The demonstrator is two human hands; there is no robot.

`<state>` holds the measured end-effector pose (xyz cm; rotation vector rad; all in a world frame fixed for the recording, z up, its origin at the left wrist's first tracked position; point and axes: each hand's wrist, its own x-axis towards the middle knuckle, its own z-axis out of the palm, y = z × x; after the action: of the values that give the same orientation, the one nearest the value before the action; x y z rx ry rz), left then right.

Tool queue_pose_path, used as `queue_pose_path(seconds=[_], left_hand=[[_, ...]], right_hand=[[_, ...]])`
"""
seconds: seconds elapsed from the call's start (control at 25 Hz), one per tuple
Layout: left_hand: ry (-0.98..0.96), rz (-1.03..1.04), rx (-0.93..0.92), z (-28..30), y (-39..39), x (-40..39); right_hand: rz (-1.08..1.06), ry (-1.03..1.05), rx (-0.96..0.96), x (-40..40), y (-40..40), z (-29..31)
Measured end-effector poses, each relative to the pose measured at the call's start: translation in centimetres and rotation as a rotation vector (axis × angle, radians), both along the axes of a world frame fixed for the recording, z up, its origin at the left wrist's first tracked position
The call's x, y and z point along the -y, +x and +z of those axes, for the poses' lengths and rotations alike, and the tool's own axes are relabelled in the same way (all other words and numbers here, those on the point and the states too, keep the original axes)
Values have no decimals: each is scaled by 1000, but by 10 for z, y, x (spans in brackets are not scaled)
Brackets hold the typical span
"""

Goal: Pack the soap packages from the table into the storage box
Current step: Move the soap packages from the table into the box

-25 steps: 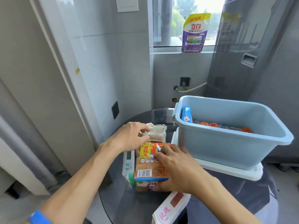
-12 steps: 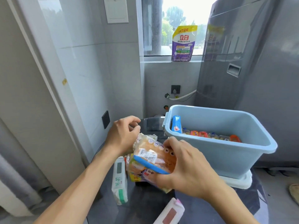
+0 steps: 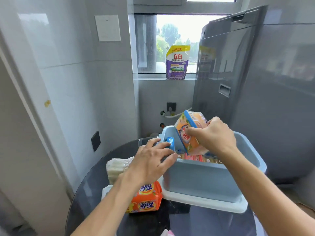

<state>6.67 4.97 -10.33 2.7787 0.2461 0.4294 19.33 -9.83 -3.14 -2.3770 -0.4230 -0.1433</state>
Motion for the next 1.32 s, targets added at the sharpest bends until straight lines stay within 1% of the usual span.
queue_pose_path(seconds=[0.12,0.24,0.36,0.44,0.48,0.56,0.64,0.76,0.84,0.96,1.08,1.16,1.24,1.32], left_hand=[[-4,11,27,-3,2,0],[-42,12,23,-5,4,0],[-66,-3,-4,-4,6,-1],[-74,-6,-3,-4,7,-2],[-78,-8,0,-4,7,-3],[-96,-15,6,-6,8,-4],[-124,-13,11,-7,9,-5],[-138,1,10,-9,9,-6],[-128,-6,4,-10,9,-6],[-79,16,-1,-8,11,-7],[-17,65,50,-5,13,-4],[14,77,67,-6,13,-3],[-25,84,61,-9,14,-3],[-123,60,55,-11,12,-4]], right_hand=[[12,-135,21,-15,8,-23],[19,-190,66,-27,4,-37],[10,-216,138,-26,4,-39],[-10,-262,149,-26,4,-40],[5,-307,129,-27,4,-43],[120,-369,-1,-31,5,-47],[253,-310,-168,-29,14,-45],[341,-183,-343,-15,30,-34],[353,-237,-367,-10,31,-35],[383,-335,-330,-18,31,-43],[364,-331,-305,-19,27,-46],[351,-333,-253,-18,22,-49],[273,-405,-131,-21,16,-49],[167,-429,104,-22,8,-48]])
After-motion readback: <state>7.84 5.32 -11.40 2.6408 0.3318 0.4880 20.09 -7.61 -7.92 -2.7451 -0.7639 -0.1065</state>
